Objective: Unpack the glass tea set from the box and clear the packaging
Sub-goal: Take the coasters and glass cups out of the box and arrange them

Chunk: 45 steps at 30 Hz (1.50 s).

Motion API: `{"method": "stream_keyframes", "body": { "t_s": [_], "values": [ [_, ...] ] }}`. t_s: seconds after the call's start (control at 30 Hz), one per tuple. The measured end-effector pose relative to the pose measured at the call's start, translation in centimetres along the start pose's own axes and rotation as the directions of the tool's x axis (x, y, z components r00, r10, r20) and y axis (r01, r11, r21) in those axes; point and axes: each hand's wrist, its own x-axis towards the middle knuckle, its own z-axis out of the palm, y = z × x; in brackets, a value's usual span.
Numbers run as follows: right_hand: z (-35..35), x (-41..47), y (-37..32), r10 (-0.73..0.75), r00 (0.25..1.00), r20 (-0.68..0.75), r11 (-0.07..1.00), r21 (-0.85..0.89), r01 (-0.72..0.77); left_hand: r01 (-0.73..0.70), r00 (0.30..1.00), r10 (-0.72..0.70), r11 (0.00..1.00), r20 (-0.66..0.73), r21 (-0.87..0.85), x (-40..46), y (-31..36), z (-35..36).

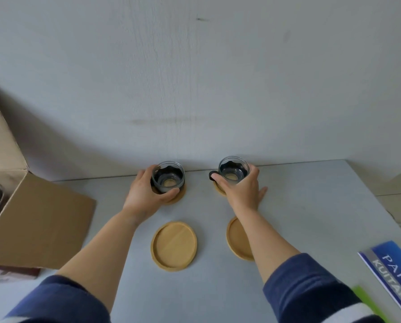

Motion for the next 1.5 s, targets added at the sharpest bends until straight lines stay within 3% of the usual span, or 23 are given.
{"method": "stream_keyframes", "body": {
  "t_s": [0.27, 0.37, 0.53, 0.63, 0.77, 0.9, 1.03, 1.1, 1.2, 1.3, 1.37, 1.5],
  "values": [
    [-2.1, -0.4, -0.7, 0.010, 0.982, 0.190, 1.000, -0.016, -0.007, 0.067, 0.997, -0.066, 0.998, 0.044, -0.019, -0.6, 0.8, -0.8],
    [-3.6, -1.1, -1.9, 0.018, 0.974, 0.227, 0.991, -0.134, 0.013, 0.094, 0.994, -0.092, 0.995, 0.067, -0.025, -1.2, 1.2, -1.9],
    [-4.9, -4.0, -6.0, -0.164, 0.971, 0.175, 0.924, -0.317, 0.214, 0.007, 0.997, 0.004, 0.991, -0.082, 0.134, -2.5, 0.4, -6.9],
    [-4.1, -7.0, -9.4, -0.223, 0.942, 0.253, 0.871, -0.382, 0.309, 0.005, 0.986, 0.039, 0.965, -0.163, 0.263, -4.3, -0.9, -11.6],
    [-0.7, -12.5, -14.7, -0.272, 0.879, 0.392, 0.840, -0.349, 0.416, 0.056, 0.960, 0.049, 0.932, -0.277, 0.359, -7.5, -4.5, -18.9],
    [4.1, -18.6, -20.0, -0.360, 0.778, 0.514, 0.797, -0.263, 0.543, 0.234, 0.919, -0.047, 0.863, -0.391, 0.447, -10.8, -9.8, -26.0],
    [8.9, -23.9, -24.5, -0.470, 0.655, 0.591, 0.738, -0.145, 0.659, 0.395, 0.903, -0.253, 0.807, -0.347, 0.439, -13.5, -15.3, -30.1],
    [11.1, -26.0, -26.2, -0.505, 0.602, 0.619, 0.717, -0.086, 0.692, 0.425, 0.899, -0.352, 0.842, -0.259, 0.333, -14.4, -17.6, -30.7],
    [14.3, -28.5, -28.6, -0.553, 0.514, 0.655, 0.633, -0.071, 0.771, 0.389, 0.916, -0.369, 0.912, -0.159, 0.127, -15.5, -19.7, -30.2],
    [17.6, -30.1, -30.6, -0.540, 0.447, 0.713, 0.493, -0.163, 0.855, 0.329, 0.936, -0.314, 0.942, -0.162, 0.073, -15.9, -20.7, -29.7],
    [19.8, -30.7, -31.4, -0.450, 0.453, 0.770, 0.364, -0.304, 0.880, 0.315, 0.942, -0.299, 0.945, -0.153, 0.088, -15.9, -21.1, -29.6],
    [23.1, -31.3, -32.5, -0.226, 0.551, 0.803, 0.189, -0.519, 0.834, 0.300, 0.946, -0.279, 0.946, -0.165, 0.125, -15.9, -21.7, -29.4]
  ]
}}
